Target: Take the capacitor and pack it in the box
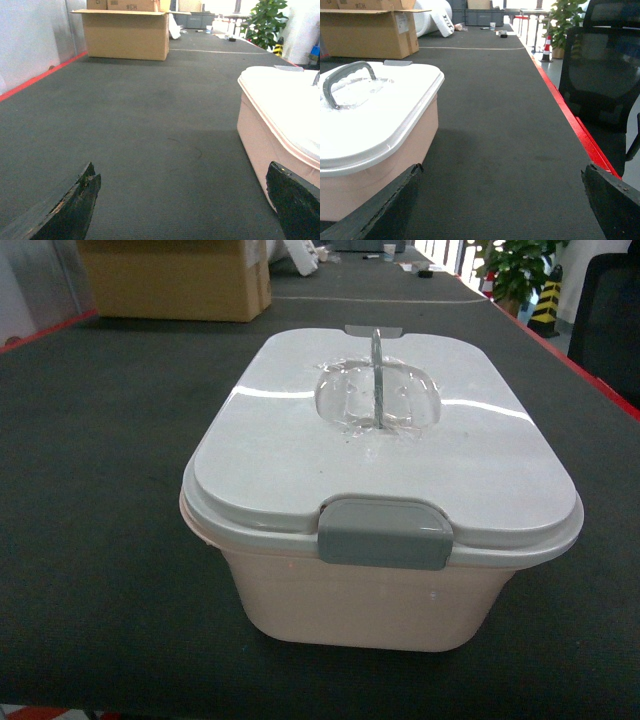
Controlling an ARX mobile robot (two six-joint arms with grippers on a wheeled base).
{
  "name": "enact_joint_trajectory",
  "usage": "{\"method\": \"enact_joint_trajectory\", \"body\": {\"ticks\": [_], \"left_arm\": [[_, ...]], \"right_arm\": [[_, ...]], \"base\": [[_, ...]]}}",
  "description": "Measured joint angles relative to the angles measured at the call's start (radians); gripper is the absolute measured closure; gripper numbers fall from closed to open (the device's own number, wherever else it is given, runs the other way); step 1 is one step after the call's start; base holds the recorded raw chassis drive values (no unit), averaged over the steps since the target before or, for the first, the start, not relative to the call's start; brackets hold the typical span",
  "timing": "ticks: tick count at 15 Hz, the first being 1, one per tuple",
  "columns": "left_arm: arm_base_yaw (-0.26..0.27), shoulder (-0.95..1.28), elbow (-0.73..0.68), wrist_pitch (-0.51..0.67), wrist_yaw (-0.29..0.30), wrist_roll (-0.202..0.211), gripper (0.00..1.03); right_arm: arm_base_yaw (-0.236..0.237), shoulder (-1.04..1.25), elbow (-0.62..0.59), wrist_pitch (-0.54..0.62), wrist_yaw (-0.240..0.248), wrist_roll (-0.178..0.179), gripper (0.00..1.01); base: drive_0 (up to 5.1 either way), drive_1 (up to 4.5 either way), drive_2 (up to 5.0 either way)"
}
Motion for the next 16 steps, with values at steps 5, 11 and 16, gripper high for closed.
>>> {"method": "enact_joint_trajectory", "body": {"ticks": [5,11,16], "left_arm": [[0.000,0.000,0.000,0.000,0.000,0.000,0.05],[0.000,0.000,0.000,0.000,0.000,0.000,0.05],[0.000,0.000,0.000,0.000,0.000,0.000,0.05]], "right_arm": [[0.000,0.000,0.000,0.000,0.000,0.000,0.03],[0.000,0.000,0.000,0.000,0.000,0.000,0.03],[0.000,0.000,0.000,0.000,0.000,0.000,0.03]], "base": [[0.0,0.00,0.0],[0.0,0.00,0.0],[0.0,0.00,0.0]]}}
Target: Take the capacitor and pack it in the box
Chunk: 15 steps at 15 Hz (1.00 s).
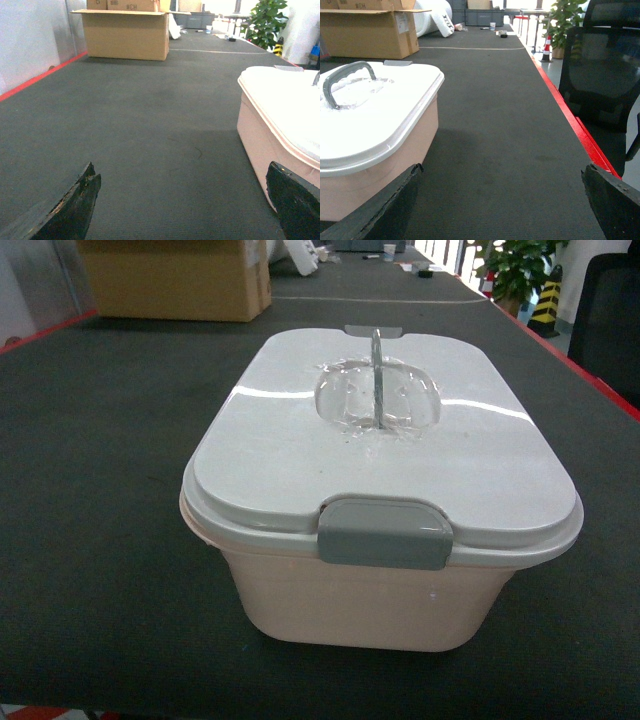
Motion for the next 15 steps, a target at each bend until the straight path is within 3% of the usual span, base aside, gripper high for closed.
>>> {"method": "enact_joint_trajectory", "body": {"ticks": [15], "left_arm": [[0.000,0.000,0.000,0.000,0.000,0.000,0.05]], "right_arm": [[0.000,0.000,0.000,0.000,0.000,0.000,0.03]], "base": [[0.0,0.00,0.0]]}}
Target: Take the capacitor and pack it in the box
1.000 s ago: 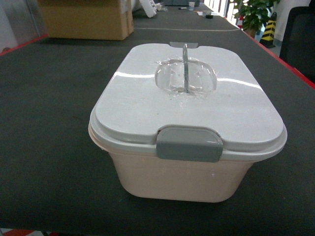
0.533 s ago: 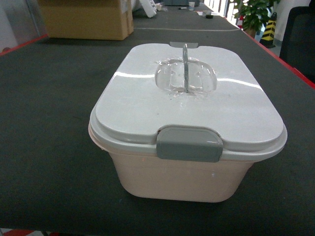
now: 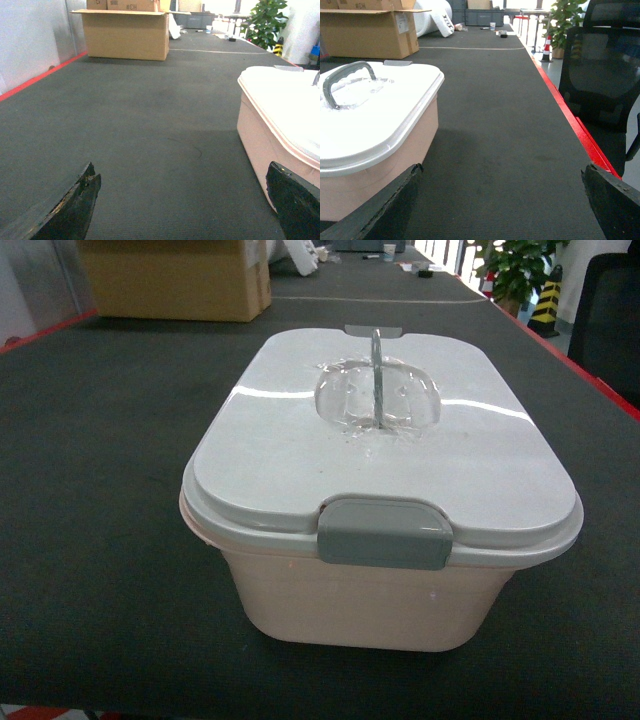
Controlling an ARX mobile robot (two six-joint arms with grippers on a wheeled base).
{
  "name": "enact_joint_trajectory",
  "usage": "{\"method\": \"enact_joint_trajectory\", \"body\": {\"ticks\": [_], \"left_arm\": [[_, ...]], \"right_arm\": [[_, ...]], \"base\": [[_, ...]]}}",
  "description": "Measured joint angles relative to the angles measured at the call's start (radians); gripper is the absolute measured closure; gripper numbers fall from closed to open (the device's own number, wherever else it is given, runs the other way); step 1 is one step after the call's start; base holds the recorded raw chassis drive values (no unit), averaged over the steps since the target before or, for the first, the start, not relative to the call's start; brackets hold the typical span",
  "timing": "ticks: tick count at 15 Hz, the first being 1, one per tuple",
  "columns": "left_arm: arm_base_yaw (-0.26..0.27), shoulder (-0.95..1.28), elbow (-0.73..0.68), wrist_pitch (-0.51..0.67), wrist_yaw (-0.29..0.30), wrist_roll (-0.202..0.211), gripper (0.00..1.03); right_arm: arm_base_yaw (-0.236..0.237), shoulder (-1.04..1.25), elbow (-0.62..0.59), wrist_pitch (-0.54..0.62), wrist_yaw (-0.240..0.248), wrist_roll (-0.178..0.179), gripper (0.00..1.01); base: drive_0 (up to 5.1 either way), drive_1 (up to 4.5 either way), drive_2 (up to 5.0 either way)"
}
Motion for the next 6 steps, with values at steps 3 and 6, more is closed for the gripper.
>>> {"method": "enact_joint_trajectory", "body": {"ticks": [3,6], "left_arm": [[0.000,0.000,0.000,0.000,0.000,0.000,0.05],[0.000,0.000,0.000,0.000,0.000,0.000,0.05]], "right_arm": [[0.000,0.000,0.000,0.000,0.000,0.000,0.03],[0.000,0.000,0.000,0.000,0.000,0.000,0.03]], "base": [[0.0,0.00,0.0],[0.0,0.00,0.0]]}}
